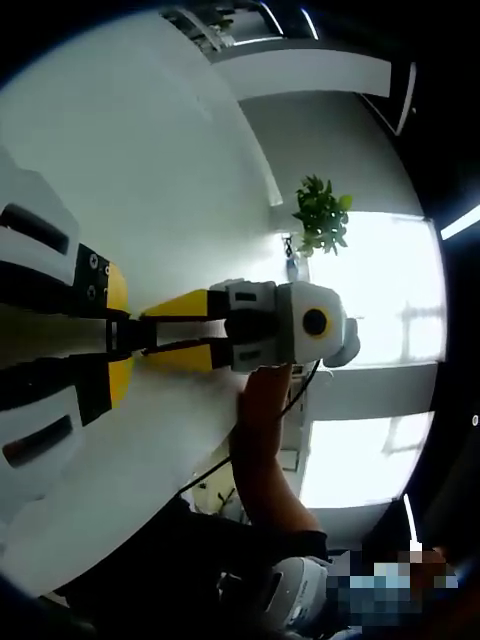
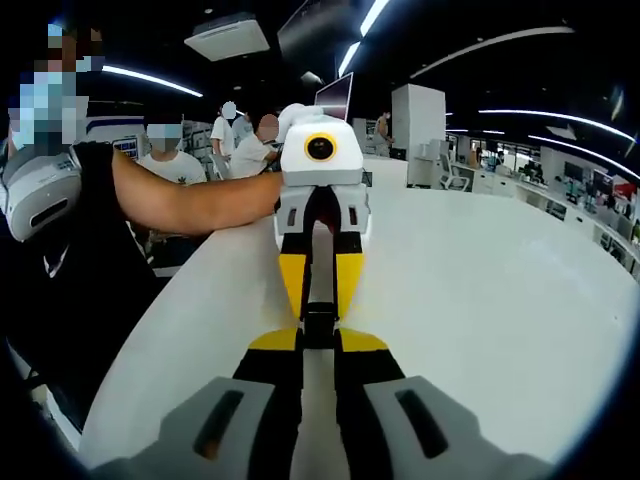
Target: Snap the two parts of the plastic buckle together until the buckle closes and remains connected.
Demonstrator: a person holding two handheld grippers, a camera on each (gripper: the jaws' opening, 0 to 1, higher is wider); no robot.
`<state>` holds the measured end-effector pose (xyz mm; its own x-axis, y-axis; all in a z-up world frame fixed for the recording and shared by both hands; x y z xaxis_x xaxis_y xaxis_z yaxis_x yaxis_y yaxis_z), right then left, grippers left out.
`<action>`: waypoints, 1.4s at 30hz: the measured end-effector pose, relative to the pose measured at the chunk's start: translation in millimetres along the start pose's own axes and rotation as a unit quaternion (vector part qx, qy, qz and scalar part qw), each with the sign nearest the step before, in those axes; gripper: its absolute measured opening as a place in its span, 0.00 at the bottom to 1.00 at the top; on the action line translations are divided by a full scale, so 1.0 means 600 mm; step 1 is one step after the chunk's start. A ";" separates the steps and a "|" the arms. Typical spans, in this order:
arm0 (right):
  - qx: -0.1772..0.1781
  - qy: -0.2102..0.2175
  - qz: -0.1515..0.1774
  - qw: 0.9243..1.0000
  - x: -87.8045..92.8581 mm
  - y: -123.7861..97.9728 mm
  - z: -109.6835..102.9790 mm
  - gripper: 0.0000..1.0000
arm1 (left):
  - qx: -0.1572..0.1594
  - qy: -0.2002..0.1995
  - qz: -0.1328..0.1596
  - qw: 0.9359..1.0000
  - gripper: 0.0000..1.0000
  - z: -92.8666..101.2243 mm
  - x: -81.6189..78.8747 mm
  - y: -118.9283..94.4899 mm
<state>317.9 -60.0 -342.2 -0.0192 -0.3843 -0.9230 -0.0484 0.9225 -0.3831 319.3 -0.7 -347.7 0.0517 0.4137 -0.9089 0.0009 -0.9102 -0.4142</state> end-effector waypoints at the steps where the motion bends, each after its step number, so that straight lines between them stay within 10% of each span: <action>1: 0.001 -0.001 0.001 1.000 -0.001 0.000 0.000 0.09 | -0.002 0.000 0.004 1.000 0.26 -0.001 -0.002 0.001; 9: 0.001 0.011 0.005 1.000 -0.002 -0.004 0.000 0.09 | -0.060 -0.008 0.051 0.997 1.00 -0.028 -0.022 0.015; 26: 0.032 0.006 0.030 0.999 -0.019 -0.014 0.015 0.09 | -0.158 0.013 0.089 0.983 1.00 -0.082 -0.046 -0.015; 30: 0.072 0.004 0.041 0.997 -0.025 -0.028 0.035 0.09 | -0.229 0.018 0.138 0.963 1.00 -0.119 -0.074 -0.045; 42: 0.182 -0.004 0.078 0.980 -0.045 -0.070 0.086 0.09 | -0.310 0.018 0.132 0.942 1.00 -0.160 -0.076 -0.082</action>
<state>371.9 -86.2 -302.9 0.0089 -0.2390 -0.9710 0.3142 0.9225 -0.2242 412.8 23.4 -281.5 0.1648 0.1809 -0.9696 0.5650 -0.8231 -0.0575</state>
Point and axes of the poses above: the point that each gripper's makers call its tool centre point, and the gripper's own axes: y roughly forward along the fingers, z roughly to its right, x roughly out of its underside, the point moved 3 cm from there along -y, roughly backward along the fingers, and after that the axes turned 8 degrees about -x, right-handed, at the moved point
